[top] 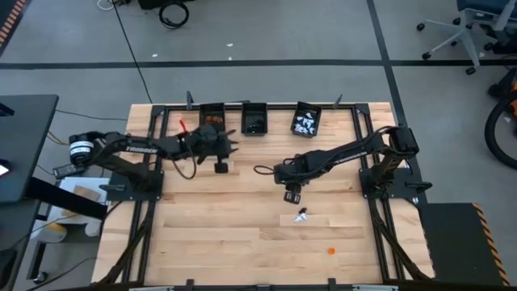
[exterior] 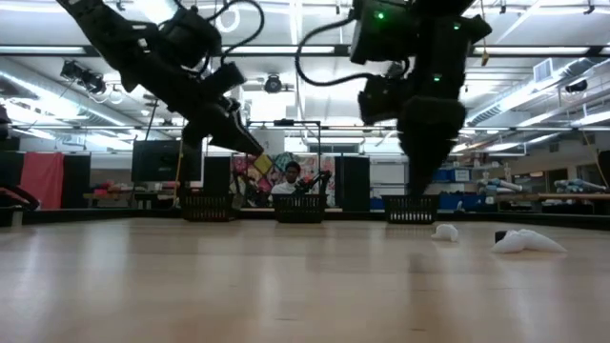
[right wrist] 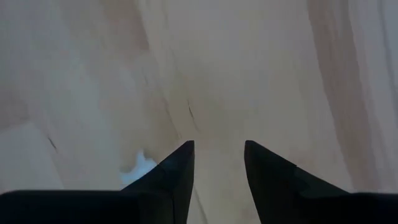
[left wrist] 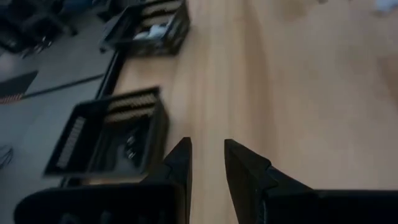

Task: Sort Halloween decoration
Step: Put the white ghost toy into the right black basket

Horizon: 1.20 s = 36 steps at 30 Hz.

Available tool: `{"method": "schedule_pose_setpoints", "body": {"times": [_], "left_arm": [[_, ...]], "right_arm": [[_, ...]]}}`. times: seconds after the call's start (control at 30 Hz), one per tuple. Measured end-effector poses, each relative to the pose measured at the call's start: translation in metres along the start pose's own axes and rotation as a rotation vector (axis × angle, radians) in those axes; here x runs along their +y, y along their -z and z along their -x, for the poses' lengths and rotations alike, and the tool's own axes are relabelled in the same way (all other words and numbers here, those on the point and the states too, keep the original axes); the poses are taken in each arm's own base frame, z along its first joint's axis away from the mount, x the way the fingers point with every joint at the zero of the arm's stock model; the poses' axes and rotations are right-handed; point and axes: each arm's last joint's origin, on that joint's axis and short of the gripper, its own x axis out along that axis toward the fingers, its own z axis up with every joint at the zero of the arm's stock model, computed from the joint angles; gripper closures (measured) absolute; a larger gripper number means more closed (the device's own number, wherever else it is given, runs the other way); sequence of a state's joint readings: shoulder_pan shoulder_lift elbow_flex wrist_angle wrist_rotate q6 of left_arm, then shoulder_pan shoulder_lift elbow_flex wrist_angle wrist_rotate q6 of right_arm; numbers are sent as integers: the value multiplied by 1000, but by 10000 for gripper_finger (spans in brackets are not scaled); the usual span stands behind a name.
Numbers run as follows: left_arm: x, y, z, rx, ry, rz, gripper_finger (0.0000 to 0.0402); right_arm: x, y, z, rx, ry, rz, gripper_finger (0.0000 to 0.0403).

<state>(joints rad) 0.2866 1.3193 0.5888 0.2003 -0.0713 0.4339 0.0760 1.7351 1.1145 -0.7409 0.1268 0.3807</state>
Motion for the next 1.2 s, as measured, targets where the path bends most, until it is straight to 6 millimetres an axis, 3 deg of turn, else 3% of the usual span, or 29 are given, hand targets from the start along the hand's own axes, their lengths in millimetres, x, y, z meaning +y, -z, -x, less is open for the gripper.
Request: {"method": "schedule_pose_setpoints", "body": {"times": [0.33, 0.6, 0.97, 1.2], "left_arm": [[-41, -20, 3, -104, 118, -70, 329], [-66, -17, -11, -92, 186, -100, 329], [-69, -17, -14, -106, 188, -52, 329], [-67, -17, -14, -105, 181, -47, 329]], "right_arm": [[16, 11, 2, 76, -71, -147, 209], [37, 17, -8, 77, -56, -309, 196], [42, 21, -13, 100, -19, -436, 199], [47, 19, -34, 123, -17, -405, 200]]}}
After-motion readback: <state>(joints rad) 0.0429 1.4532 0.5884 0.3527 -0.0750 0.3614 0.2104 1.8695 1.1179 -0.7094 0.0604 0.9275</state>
